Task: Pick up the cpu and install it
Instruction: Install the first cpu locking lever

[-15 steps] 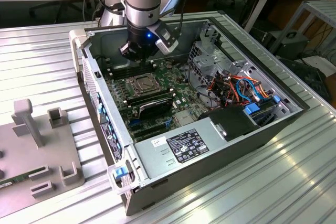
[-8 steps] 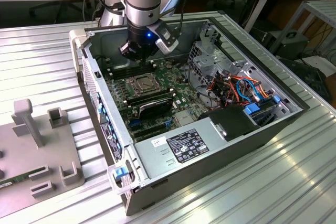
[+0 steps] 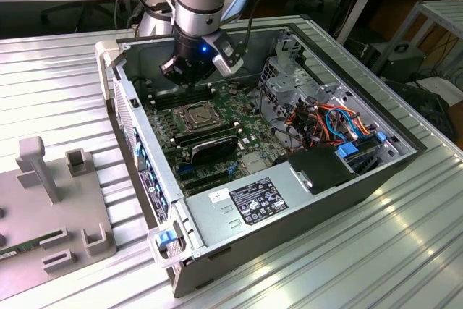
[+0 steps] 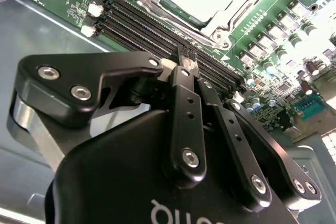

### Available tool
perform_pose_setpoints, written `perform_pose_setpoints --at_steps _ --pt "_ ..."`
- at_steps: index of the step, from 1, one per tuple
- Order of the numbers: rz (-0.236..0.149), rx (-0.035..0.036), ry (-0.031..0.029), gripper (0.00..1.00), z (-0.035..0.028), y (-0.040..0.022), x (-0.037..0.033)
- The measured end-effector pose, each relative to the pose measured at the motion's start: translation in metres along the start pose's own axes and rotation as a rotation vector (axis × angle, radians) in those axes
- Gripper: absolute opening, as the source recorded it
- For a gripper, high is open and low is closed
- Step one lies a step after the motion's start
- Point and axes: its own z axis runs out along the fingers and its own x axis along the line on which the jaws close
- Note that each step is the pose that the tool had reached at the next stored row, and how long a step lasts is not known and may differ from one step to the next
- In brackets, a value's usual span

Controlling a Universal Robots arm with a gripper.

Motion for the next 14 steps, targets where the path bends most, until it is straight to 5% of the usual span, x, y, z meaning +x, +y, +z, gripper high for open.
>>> perform_pose_setpoints --at_steps 5,14 --pt "0.0 0.0011 0.0006 0.11 -0.0113 0.0011 -0.0015" --pt "0.0 0.0021 0.0042 0.11 -0.0135 -0.0162 -0.0057"
